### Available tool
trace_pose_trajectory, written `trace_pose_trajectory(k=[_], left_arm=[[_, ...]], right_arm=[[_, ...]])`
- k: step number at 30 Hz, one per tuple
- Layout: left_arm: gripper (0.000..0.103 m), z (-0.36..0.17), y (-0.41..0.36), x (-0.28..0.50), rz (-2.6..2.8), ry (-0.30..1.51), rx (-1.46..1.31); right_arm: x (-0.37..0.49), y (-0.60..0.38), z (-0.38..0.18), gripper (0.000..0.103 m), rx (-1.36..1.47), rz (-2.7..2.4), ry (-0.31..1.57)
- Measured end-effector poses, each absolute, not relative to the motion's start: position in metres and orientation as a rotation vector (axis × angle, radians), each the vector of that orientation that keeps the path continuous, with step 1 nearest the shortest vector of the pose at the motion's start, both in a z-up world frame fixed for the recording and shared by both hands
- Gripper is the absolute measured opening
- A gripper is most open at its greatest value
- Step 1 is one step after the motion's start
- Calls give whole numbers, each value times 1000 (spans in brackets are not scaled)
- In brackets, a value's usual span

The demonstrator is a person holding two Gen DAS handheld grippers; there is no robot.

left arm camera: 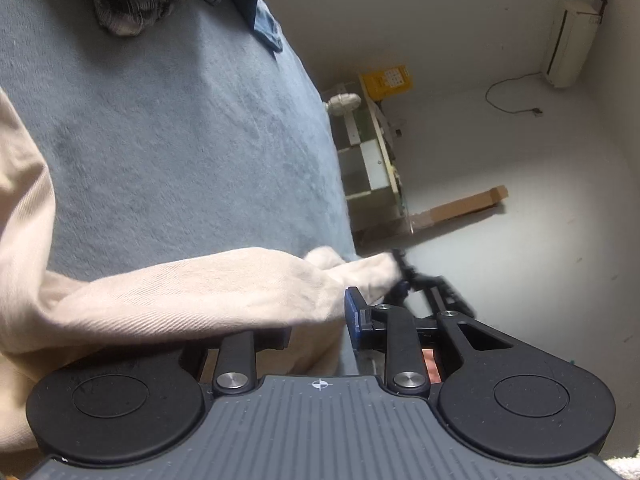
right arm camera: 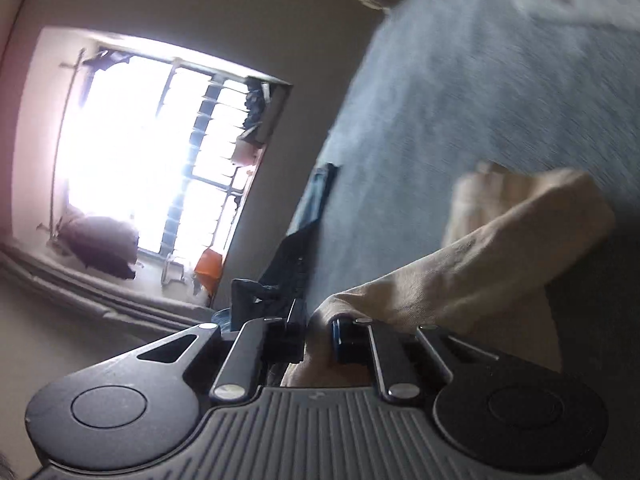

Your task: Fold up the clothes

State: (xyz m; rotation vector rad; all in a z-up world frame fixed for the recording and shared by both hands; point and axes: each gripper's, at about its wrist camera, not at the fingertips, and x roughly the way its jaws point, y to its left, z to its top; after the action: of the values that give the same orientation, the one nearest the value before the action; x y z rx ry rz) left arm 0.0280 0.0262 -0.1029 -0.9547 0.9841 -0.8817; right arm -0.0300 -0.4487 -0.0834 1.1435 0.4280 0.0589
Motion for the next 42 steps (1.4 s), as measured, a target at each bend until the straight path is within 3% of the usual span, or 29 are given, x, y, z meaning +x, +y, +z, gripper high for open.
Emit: trace_pose_trajectory(k=[3,5,12,17,19,22,25,28,36,42], left_arm=[[35,-98,31,31,-877,956,-967],[52,-94,35,31,-879,955,-969],[56,-90,61,23,-890,897,-963],[57,-104,76,25,-814,937,-933],[57,-113,82,27,-771,961,-929],[57,-126,90,30,-722,989,-933],[57,-134,93,35,-706,1005,-932],[57,-137,92,39,-715,1015,-915],[57,-142,70,38,-806,1066,-784],[58,-138,40,22,-963,1117,-565]], right_arm=[[-1,-443,-45,9,1023,114,386],[19,-443,-27,8,972,133,372],[83,-434,19,7,866,159,317],[116,-415,17,7,787,121,360],[131,-411,-10,11,755,51,493],[143,-414,-68,32,729,-131,822],[127,-420,-102,38,751,-204,951],[96,-423,-102,51,780,-186,946],[2,-455,-50,52,846,-146,799],[-84,-491,-59,60,946,-325,685]])
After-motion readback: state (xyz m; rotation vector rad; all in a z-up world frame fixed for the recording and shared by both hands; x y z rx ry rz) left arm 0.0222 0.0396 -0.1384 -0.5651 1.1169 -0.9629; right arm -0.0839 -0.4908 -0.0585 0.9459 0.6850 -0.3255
